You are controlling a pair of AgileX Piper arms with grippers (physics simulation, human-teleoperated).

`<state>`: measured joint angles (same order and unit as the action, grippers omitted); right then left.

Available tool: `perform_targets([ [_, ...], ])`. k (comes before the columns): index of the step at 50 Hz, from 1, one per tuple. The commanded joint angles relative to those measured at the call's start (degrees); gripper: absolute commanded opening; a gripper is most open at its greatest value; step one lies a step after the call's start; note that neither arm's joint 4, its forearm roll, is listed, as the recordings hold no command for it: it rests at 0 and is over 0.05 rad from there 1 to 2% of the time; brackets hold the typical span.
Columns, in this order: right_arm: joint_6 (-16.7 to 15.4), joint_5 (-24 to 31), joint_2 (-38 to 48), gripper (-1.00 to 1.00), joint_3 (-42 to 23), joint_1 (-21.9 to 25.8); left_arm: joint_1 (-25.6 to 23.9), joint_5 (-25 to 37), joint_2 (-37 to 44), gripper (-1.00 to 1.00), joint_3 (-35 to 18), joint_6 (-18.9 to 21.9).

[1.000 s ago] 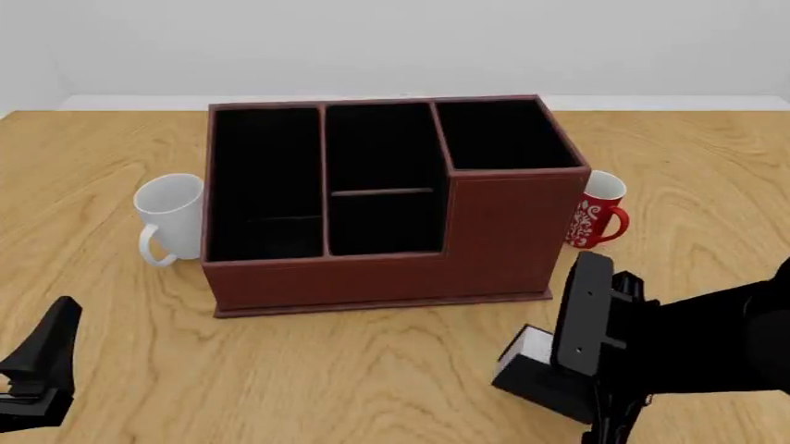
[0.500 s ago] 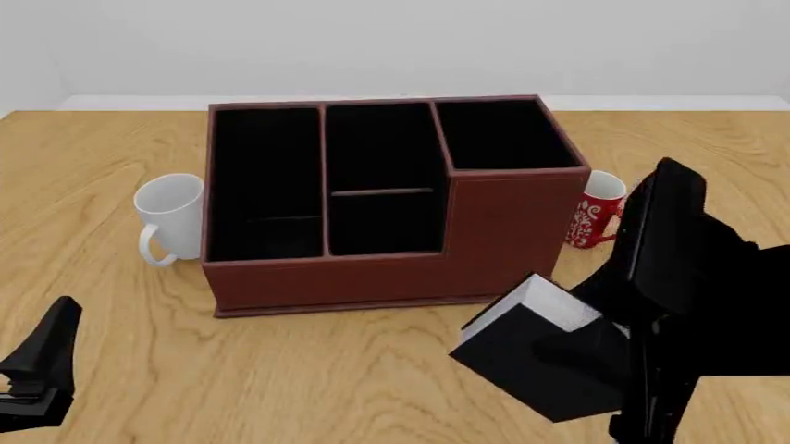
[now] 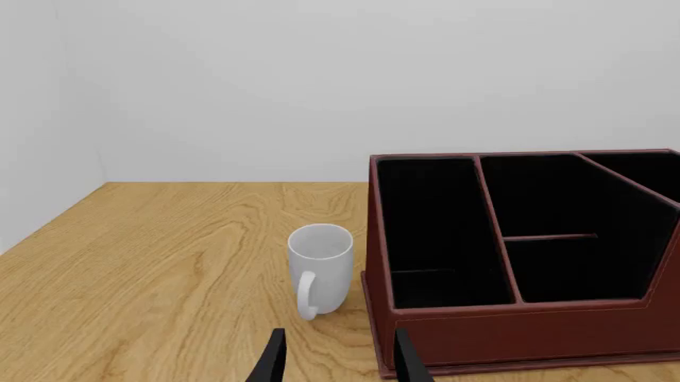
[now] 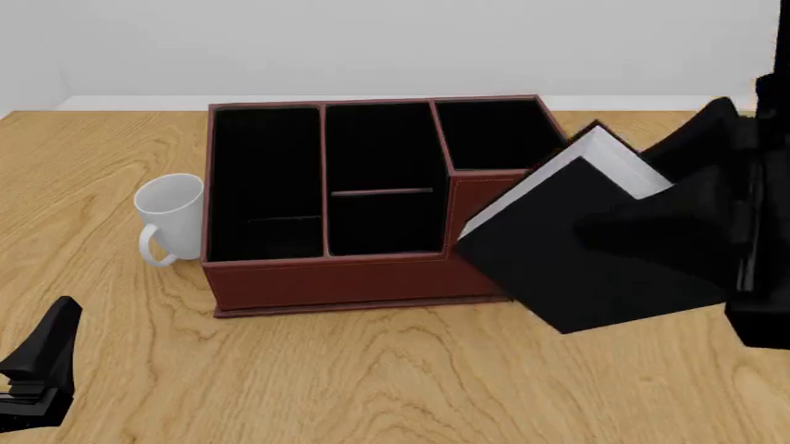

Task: Pick up the book and place it in the right compartment of the caddy.

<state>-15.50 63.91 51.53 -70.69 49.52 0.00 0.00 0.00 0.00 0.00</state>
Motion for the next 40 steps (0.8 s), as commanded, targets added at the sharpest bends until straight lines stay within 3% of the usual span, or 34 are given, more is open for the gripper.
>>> perform_targets([
  [1, -2.13, 3.65, 1.96, -1.00, -9.40, -1.94, 0.00, 0.00, 0.00, 1.00, 0.00, 0.00],
  [11, -4.17, 5.03, 4.19, -1.00, -16.10, -5.38, 0.00, 0.00, 0.00, 1.00, 0.00, 0.00],
  [12, -5.86, 4.88, 5.01, -1.00, -17.87, -7.25, 0.00, 0.00, 0.00, 1.00, 0.00, 0.00],
  [20, -8.23, 3.12, 8.26, -1.00, -21.52, -9.74, 0.00, 0.00, 0.00, 1.00, 0.00, 0.00],
  [34, -8.10, -1.00, 10.97, -1.00, -20.94, -10.95, 0.00, 0.00, 0.00, 1.00, 0.00, 0.00],
  [36, -9.66, -2.03, 11.03, -1.00, -19.82, -12.36, 0.00, 0.00, 0.00, 1.00, 0.00, 0.00],
  [40, -8.56, -3.60, 11.81, -1.00, -19.26, -12.52, 0.00, 0.00, 0.00, 1.00, 0.00, 0.00],
])
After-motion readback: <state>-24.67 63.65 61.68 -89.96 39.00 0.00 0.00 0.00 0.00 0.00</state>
